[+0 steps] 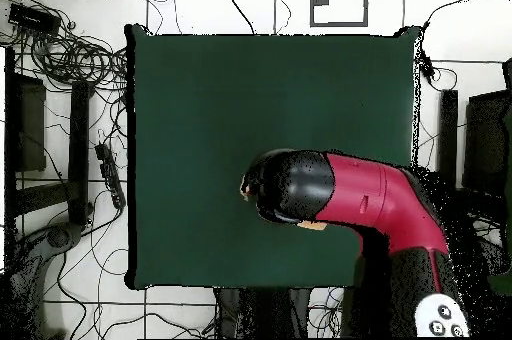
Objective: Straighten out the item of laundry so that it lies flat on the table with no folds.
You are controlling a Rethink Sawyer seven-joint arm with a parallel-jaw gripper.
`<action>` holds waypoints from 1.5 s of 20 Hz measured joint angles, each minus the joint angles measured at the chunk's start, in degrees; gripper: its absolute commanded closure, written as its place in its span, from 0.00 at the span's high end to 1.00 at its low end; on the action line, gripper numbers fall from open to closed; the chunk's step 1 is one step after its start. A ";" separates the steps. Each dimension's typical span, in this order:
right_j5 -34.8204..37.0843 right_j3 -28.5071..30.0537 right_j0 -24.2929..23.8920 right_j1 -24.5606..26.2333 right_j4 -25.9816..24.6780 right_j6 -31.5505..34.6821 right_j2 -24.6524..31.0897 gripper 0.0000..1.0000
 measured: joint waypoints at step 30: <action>11.04 1.13 2.67 -21.01 7.14 0.00 -2.93 0.00</action>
